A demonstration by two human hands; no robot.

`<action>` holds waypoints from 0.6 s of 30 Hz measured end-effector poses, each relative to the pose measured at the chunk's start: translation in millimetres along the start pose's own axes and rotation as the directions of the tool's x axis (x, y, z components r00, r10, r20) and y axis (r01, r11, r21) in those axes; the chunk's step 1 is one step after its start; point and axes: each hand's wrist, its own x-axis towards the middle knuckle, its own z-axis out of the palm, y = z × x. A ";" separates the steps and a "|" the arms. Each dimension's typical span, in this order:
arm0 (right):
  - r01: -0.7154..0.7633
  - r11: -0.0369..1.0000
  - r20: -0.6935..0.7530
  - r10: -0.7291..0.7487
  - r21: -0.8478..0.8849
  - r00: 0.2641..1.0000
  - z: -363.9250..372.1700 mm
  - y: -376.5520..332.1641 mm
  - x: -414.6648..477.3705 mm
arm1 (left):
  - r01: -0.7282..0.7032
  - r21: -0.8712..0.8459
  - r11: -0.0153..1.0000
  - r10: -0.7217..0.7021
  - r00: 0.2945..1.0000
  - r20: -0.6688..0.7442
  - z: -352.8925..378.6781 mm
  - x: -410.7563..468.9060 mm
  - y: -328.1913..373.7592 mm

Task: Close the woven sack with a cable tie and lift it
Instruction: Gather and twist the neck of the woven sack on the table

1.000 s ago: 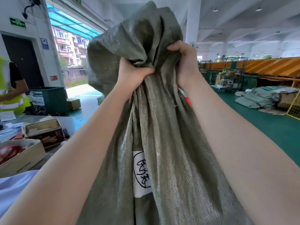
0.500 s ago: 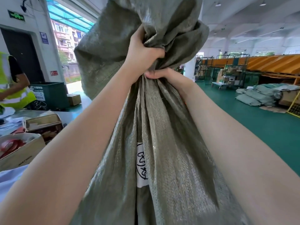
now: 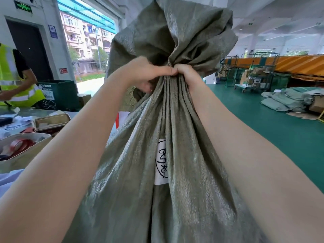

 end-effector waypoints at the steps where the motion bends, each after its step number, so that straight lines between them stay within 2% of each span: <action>1: -0.003 1.000 0.033 0.004 -0.015 0.999 -2.8 0.8 1.3 | 0.124 0.046 0.991 -0.128 0.985 0.118 2.3 -1.3 -3.0; 2: -0.007 1.000 0.041 0.008 -0.021 0.999 -5.2 -1.7 -1.6 | 0.199 0.120 0.973 -0.221 0.953 0.210 5.2 -3.4 -5.1; 3: -0.010 0.999 0.041 0.012 -0.037 0.999 -6.7 -3.4 -1.1 | 0.232 0.207 0.950 -0.279 0.929 0.241 7.7 -6.2 -6.3; 4: -0.025 0.999 0.046 0.027 -0.037 0.999 -6.6 -5.2 -2.8 | 0.247 0.277 0.929 -0.309 0.928 0.209 9.2 -6.8 -7.3; 5: -0.040 0.999 0.048 0.041 -0.009 0.998 -4.8 -6.1 -1.9 | 0.242 0.316 0.917 -0.303 0.939 0.160 9.3 -5.7 -8.7; 7: -0.059 0.992 0.036 0.055 0.114 0.998 -0.1 -8.7 -0.2 | 0.168 0.302 0.938 -0.226 0.959 0.169 7.7 -3.4 -10.8; 10: 0.010 0.966 0.133 -0.046 0.259 0.990 -9.2 -7.7 4.0 | 0.104 0.055 0.993 -0.114 0.958 0.262 5.5 -0.4 -10.9; 13: 0.100 0.983 0.145 -0.122 0.152 0.982 -13.7 -16.5 7.8 | 0.052 -0.128 0.990 -0.014 0.958 0.285 11.5 3.3 -11.5; 15: 0.101 0.985 0.183 -0.126 0.137 0.975 -20.0 -20.7 1.4 | 0.037 -0.250 0.968 0.042 0.952 0.303 16.6 11.2 -18.1; 18: 0.079 0.979 0.293 -0.133 0.188 0.947 -31.8 -20.9 -1.6 | -0.004 -0.432 0.902 0.087 0.981 0.173 25.0 18.9 -21.6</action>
